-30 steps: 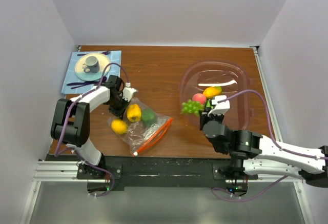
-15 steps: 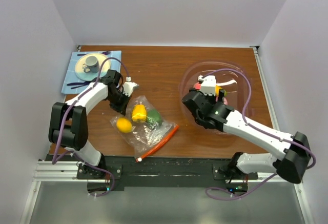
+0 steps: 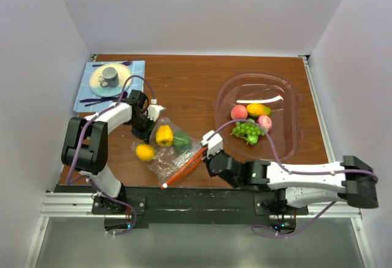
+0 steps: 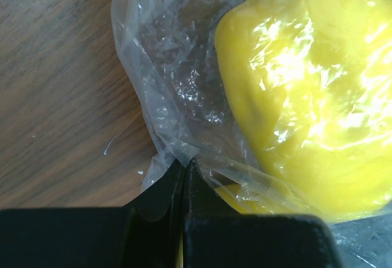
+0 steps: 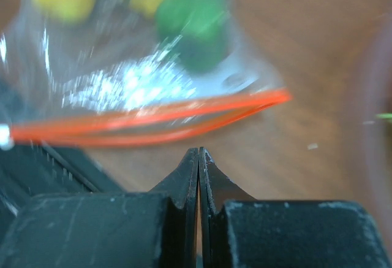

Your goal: Open the zip-top bag and remove the fake food

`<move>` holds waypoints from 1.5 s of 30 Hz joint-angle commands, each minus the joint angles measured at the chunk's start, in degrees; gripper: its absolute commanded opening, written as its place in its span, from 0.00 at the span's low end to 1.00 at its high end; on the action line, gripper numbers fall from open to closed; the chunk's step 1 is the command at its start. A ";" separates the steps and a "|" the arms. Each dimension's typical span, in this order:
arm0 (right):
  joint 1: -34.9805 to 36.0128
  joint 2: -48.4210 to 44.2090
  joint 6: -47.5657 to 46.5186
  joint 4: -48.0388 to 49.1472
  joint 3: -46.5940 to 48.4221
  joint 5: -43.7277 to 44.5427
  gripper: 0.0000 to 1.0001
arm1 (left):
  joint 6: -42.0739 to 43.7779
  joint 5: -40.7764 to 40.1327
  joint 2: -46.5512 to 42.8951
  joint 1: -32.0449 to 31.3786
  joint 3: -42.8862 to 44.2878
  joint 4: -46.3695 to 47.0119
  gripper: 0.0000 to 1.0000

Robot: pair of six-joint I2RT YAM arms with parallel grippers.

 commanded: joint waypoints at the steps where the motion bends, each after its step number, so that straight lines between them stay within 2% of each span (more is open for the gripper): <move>1: 2.17 7.67 -0.08 14.06 -0.37 -5.54 0.00 | -0.31 -1.25 0.37 -0.33 -1.20 2.45 0.00; 7: 2.27 17.98 -2.45 18.21 4.55 -4.66 0.00 | -0.31 -1.26 0.02 -0.33 -1.20 2.01 0.00; 9: 2.18 21.49 -2.89 19.17 5.52 -4.05 0.07 | -0.22 -1.25 -0.33 -0.33 -1.38 2.01 0.00; 12: 1.83 25.53 -2.89 20.66 6.23 -1.67 0.29 | -0.05 -1.25 -0.60 -0.33 -1.47 1.83 0.00; 14: 1.30 27.38 -2.46 21.37 6.58 0.51 0.51 | 0.04 -1.25 -0.60 -0.33 -1.47 1.57 0.00; 18: 1.03 31.17 -2.63 21.99 10.43 9.47 0.74 | 0.31 -0.55 -0.51 -0.33 -1.20 1.22 0.00; 19: 1.03 32.56 -3.76 22.25 11.32 11.23 0.84 | 0.31 -0.55 -0.60 -0.33 -1.12 1.04 0.00; 21: 0.95 34.06 -5.26 22.43 14.21 16.14 0.99 | 0.74 -0.29 -0.77 -0.33 -1.20 0.87 0.00; 26: -2.30 38.46 -10.27 24.36 18.79 17.58 0.99 | 1.45 0.15 -1.39 -0.33 -1.47 0.34 0.00; 34: -7.48 43.21 -10.45 23.92 22.05 13.82 0.99 | 2.77 1.12 -2.09 -0.33 -2.43 -0.19 0.00; 44: -8.11 49.45 -12.65 27.52 26.70 7.74 0.99 | 3.91 2.44 -2.36 -0.42 -2.00 -1.59 0.00; 45: -8.11 49.80 -13.08 27.96 27.58 7.30 0.96 | 4.26 2.35 -2.44 -0.42 -2.00 -1.77 0.00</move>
